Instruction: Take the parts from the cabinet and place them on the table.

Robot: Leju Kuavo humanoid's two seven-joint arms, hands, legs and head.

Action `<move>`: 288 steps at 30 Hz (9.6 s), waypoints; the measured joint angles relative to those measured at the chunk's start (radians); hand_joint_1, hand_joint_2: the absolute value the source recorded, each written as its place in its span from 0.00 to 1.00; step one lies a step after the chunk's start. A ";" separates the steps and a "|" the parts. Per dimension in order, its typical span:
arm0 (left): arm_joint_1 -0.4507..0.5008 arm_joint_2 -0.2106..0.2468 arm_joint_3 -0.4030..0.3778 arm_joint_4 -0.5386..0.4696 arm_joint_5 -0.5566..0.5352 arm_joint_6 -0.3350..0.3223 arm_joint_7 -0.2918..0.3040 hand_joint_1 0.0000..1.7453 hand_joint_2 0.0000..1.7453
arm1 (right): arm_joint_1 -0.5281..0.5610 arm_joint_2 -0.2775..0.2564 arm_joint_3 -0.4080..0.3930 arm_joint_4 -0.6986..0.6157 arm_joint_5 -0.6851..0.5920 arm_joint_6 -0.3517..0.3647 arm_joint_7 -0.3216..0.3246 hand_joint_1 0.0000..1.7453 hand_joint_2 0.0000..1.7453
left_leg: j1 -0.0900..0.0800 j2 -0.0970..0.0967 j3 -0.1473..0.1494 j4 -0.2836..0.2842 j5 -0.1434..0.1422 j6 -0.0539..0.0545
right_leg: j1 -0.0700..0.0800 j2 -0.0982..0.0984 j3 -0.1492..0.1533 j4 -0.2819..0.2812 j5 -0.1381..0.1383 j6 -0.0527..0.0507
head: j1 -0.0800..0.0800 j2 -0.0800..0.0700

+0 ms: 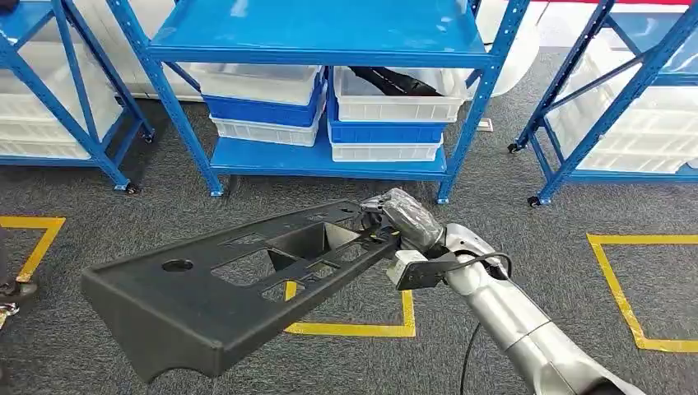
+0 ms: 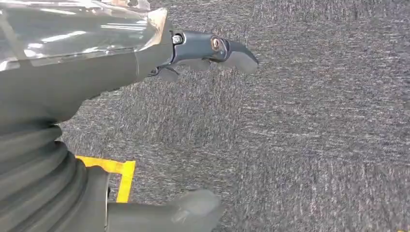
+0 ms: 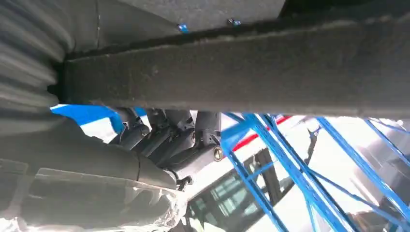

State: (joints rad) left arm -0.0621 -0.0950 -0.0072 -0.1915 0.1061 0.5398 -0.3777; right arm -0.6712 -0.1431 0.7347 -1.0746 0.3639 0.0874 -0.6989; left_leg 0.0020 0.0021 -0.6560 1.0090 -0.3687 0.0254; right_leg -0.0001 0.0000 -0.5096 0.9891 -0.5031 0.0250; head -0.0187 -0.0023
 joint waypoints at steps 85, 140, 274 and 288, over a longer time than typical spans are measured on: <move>0.007 -0.005 0.012 0.005 -0.019 0.070 0.010 0.00 1.00 | 0.002 0.084 -0.017 0.050 0.049 -0.107 0.050 0.93 1.00 | -0.001 -0.005 0.073 -0.004 -0.082 -0.007 | -0.001 -0.003 -0.052 0.003 0.043 -0.005 | 0.003 0.000; 0.007 -0.013 0.018 0.005 -0.035 0.066 -0.003 0.00 1.00 | 0.019 0.077 -0.071 0.073 0.083 -0.157 0.073 0.93 1.00 | 0.017 -0.007 0.074 0.001 -0.086 0.011 | -0.002 0.031 -0.092 0.041 0.043 -0.004 | 0.005 0.000; 0.011 -0.015 0.026 0.004 -0.043 0.028 -0.045 0.00 1.00 | 0.031 0.115 -0.090 0.101 0.156 -0.198 0.094 0.93 1.00 | 0.001 0.112 0.073 0.028 -0.113 0.008 | 0.009 -0.083 -0.103 0.024 0.068 0.006 | 0.009 0.000; 0.010 -0.006 0.026 0.004 -0.045 0.027 -0.047 0.00 1.00 | 0.047 0.120 -0.097 0.079 0.172 -0.202 0.109 0.93 1.00 | 0.044 -0.115 0.057 0.047 -0.115 -0.037 | -0.004 0.112 -0.111 0.039 0.076 -0.016 | 0.003 0.000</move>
State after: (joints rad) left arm -0.0517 -0.1015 0.0187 -0.1877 0.0610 0.5665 -0.4250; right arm -0.6244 -0.0229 0.6378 -0.9957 0.5360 -0.1144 -0.5894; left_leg 0.0462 -0.1126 -0.5991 1.0557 -0.4840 -0.0112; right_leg -0.0044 0.1124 -0.6208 1.0277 -0.4270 0.0085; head -0.0153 -0.0023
